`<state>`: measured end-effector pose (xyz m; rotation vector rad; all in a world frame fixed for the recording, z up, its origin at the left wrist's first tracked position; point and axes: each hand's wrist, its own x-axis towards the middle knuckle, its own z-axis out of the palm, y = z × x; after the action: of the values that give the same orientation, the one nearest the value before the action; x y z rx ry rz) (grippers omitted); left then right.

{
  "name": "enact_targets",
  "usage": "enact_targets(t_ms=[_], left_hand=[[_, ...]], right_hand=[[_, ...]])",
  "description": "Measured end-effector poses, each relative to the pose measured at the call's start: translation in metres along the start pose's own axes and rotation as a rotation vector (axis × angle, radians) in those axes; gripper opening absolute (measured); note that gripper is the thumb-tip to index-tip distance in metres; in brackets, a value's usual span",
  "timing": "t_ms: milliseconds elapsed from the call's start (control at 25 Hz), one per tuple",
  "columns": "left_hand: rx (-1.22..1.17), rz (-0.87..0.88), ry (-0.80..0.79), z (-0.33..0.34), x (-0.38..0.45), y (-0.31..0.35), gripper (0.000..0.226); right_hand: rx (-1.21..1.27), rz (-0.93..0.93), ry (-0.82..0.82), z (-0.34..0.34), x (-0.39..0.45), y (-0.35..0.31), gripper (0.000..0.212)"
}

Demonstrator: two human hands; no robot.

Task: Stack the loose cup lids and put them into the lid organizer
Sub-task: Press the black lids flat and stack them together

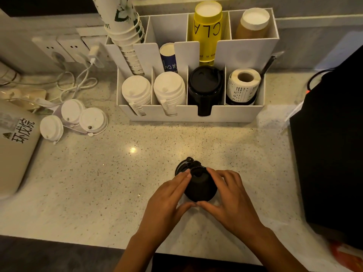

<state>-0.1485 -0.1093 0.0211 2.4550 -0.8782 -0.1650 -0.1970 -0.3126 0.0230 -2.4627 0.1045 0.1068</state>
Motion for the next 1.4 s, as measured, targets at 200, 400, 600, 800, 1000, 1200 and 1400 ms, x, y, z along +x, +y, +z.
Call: enact_targets(t_ms=[200, 400, 600, 800, 1000, 1200, 1400], left_hand=[[0.015, -0.023, 0.016, -0.004, 0.006, -0.013, 0.061], [-0.004, -0.072, 0.003, 0.002, 0.007, -0.026, 0.060], [-0.033, -0.076, -0.018, 0.009, 0.006, -0.036, 0.062], [-0.056, -0.081, -0.053, 0.013, 0.009, -0.040, 0.061], [-0.057, -0.102, -0.076, 0.012, 0.012, -0.040, 0.061], [-0.132, -0.182, -0.079, 0.013, 0.011, -0.031, 0.059], [-0.169, -0.256, -0.044, 0.018, 0.012, -0.023, 0.054]], right_hand=[[-0.015, 0.009, 0.018, 0.005, 0.012, -0.008, 0.085], [-0.061, 0.031, 0.021, 0.012, 0.025, -0.017, 0.084], [-0.084, 0.099, -0.044, 0.020, 0.028, -0.021, 0.086], [-0.096, 0.134, -0.046, 0.024, 0.028, -0.023, 0.086], [-0.121, 0.153, -0.049, 0.026, 0.031, -0.025, 0.087], [-0.140, 0.175, -0.048, 0.032, 0.032, -0.026, 0.085], [-0.146, 0.194, -0.063, 0.035, 0.031, -0.024, 0.088]])
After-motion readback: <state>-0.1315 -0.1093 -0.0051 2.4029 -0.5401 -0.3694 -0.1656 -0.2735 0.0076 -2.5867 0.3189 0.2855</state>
